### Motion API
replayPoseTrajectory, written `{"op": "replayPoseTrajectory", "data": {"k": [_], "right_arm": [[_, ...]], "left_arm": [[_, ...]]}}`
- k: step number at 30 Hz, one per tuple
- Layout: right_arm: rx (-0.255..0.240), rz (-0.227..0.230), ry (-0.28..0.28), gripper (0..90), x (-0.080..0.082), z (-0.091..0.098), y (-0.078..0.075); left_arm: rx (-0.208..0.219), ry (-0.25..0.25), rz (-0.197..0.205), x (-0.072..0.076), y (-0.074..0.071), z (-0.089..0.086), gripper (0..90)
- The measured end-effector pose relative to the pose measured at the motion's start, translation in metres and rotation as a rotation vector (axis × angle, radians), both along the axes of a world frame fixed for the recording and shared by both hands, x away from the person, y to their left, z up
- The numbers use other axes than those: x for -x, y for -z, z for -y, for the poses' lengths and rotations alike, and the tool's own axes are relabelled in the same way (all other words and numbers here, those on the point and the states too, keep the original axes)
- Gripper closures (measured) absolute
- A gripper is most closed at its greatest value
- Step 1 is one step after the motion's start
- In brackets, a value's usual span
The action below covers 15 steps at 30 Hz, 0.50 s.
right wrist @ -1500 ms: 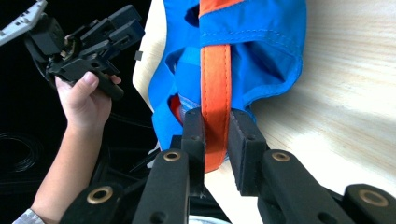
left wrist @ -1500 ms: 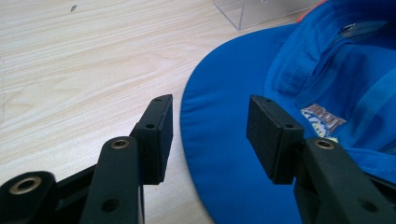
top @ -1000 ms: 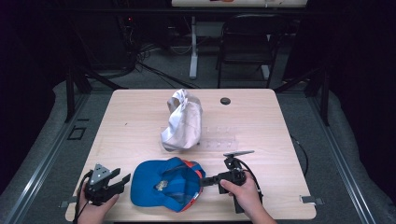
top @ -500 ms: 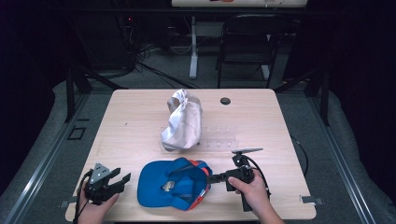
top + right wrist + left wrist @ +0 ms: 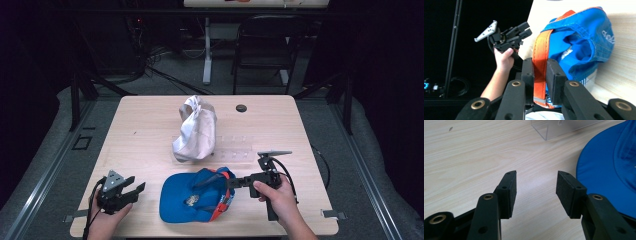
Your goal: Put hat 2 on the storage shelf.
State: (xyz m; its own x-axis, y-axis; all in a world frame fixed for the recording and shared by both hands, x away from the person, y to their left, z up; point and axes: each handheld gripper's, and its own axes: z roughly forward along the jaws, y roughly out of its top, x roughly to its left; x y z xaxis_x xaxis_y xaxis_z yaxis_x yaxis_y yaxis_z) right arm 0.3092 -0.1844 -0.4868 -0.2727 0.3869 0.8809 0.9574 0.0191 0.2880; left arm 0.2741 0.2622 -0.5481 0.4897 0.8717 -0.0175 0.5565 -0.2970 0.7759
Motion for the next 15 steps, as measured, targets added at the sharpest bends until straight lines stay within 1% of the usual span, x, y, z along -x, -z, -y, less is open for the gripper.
{"op": "replayPoseTrajectory", "data": {"k": [1, 2, 3, 4, 5, 6, 8, 9, 10, 11, 12, 13, 14, 15], "right_arm": [[0.0, 0.0, 0.0, 78.1, 0.0, 0.0, 0.0], [-0.009, -0.01, -0.005, 78.1, -0.003, 0.002, -0.006], [-0.009, -0.01, -0.005, 78.1, -0.003, 0.002, -0.006], [-0.025, -0.032, -0.002, 78.1, -0.005, 0.003, -0.013], [-0.025, -0.032, -0.002, 78.1, -0.005, 0.003, -0.013], [-0.025, -0.035, -0.007, 78.1, -0.007, 0.002, -0.021], [-0.013, -0.037, -0.005, 78.2, -0.008, 0.0, -0.03], [-0.013, -0.037, -0.005, 78.2, -0.008, 0.0, -0.03], [-0.021, -0.046, -0.02, 78.1, -0.01, -0.002, -0.04], [-0.021, -0.046, -0.02, 78.1, -0.01, -0.002, -0.04], [-0.023, -0.04, -0.019, 78.2, -0.011, -0.003, -0.046], [-0.025, -0.047, -0.018, 78.2, -0.012, -0.004, -0.05], [-0.026, -0.045, -0.017, 78.2, -0.013, -0.005, -0.054], [-0.026, -0.045, -0.017, 78.2, -0.013, -0.005, -0.054]], "left_arm": [[0.0, 0.011, -0.001, -0.001, 0.0, 0.0, 51.3], [-0.005, 0.02, -0.002, -0.003, 0.0, 0.001, 51.3], [-0.005, 0.02, -0.002, -0.003, 0.0, 0.001, 51.3], [-0.001, 0.02, 0.003, -0.004, 0.0, 0.003, 51.3], [-0.001, 0.02, 0.003, -0.004, 0.0, 0.003, 51.3], [-0.002, 0.026, -0.002, -0.004, 0.0, 0.003, 51.3], [-0.002, 0.027, -0.001, -0.004, 0.0, 0.004, 51.4], [-0.001, 0.027, 0.003, -0.005, 0.0, 0.004, 51.4], [-0.003, 0.03, 0.004, -0.005, 0.001, 0.004, 51.3], [-0.003, 0.03, 0.004, -0.005, 0.001, 0.004, 51.3], [-0.002, 0.028, 0.005, -0.005, 0.0, 0.004, 51.3], [-0.002, 0.028, 0.0, -0.005, 0.0, 0.003, 51.3], [-0.001, 0.028, 0.0, -0.005, 0.0, 0.003, 51.3], [-0.001, 0.028, 0.0, -0.005, 0.0, 0.003, 51.3]]}}
